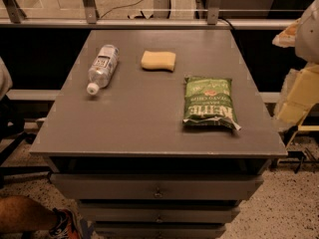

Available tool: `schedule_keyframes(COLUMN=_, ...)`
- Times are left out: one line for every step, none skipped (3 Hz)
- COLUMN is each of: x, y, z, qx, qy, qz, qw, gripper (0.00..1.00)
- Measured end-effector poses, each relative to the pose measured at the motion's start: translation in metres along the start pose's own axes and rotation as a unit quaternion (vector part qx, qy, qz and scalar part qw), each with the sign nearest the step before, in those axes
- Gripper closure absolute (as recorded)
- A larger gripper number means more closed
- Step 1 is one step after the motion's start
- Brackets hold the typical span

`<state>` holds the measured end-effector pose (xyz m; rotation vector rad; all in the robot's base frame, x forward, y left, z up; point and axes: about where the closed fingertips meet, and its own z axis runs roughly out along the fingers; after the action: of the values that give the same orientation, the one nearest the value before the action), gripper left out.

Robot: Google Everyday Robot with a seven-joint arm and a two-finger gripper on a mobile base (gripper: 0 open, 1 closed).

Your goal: Pick green jalapeno chip bag

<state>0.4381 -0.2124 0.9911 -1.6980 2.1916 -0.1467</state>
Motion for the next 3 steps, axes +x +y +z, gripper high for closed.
schedule_keyframes(x=0.000, y=0.000, z=0.000, qx=0.000, qy=0.000, qz=0.000, qw=1.0000, gripper=0.00)
schedule_keyframes(x=-0.003, y=-0.016, z=0.024, qx=-0.019, qy=-0.023, qz=-0.025, qw=0.9992, gripper=0.00)
schedule_keyframes(x=-0.006, y=-0.035, z=0.056, qx=-0.045, qy=-0.043, qz=-0.052, qw=0.9966, gripper=0.00)
